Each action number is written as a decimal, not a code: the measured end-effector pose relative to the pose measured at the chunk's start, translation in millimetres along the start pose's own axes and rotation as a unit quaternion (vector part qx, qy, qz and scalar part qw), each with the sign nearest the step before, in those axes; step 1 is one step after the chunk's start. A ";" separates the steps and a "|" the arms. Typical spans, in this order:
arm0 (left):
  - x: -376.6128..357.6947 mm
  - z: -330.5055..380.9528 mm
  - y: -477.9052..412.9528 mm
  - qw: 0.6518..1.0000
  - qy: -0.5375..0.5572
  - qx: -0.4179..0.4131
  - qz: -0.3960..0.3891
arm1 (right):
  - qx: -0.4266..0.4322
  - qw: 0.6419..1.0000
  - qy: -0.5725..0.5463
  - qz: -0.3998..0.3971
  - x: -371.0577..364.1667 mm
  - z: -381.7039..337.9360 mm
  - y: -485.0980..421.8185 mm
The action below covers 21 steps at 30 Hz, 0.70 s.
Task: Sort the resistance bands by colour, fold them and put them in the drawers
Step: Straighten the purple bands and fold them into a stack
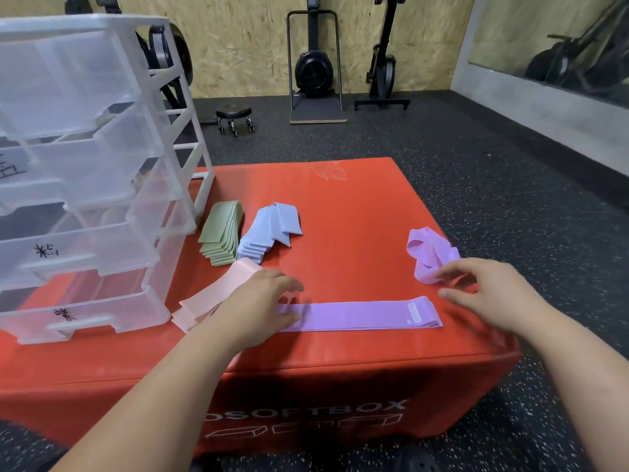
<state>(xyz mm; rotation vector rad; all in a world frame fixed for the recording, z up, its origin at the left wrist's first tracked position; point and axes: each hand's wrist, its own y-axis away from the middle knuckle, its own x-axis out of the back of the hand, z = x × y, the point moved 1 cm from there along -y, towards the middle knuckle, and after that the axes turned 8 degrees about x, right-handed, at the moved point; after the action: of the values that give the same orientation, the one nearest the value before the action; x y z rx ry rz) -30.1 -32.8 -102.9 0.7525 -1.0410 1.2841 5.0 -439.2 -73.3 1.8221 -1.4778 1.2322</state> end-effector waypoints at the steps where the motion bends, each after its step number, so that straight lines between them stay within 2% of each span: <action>1: -2.8 3.3 -3.7 1.000 -0.003 -0.002 0.001 | -0.016 0.999 0.003 0.031 1.5 3.1 -3.2; 4: -11.7 17.0 -16.4 1.000 -0.011 -0.009 0.011 | -0.074 0.995 0.024 0.065 -2.9 18.9 -13.7; 8: -27.1 37.2 -31.4 1.000 -0.001 -0.023 0.004 | -0.133 0.989 0.067 0.014 -22.1 33.2 -30.3; 11: -36.5 46.6 -42.2 1.000 0.006 -0.025 -0.018 | -0.166 0.979 0.102 -0.053 -37.8 40.9 -43.3; 14: -42.6 54.2 -50.1 0.999 0.008 -0.034 -0.023 | -0.177 0.977 0.106 -0.046 -41.9 36.5 -48.8; 17: -44.5 59.1 -56.7 0.999 0.012 -0.039 -0.011 | -0.129 0.989 0.066 0.023 -34.6 20.6 -58.3; 21: -42.5 61.3 -62.3 0.999 0.034 -0.023 0.019 | 0.001 0.988 -0.108 0.108 -15.5 -29.1 -63.2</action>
<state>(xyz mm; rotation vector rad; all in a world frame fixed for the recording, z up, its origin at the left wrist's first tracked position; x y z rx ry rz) 20.6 -115.2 -112.5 0.6522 -1.0302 1.3064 54.5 -389.1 -62.5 1.8848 -1.8361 1.1615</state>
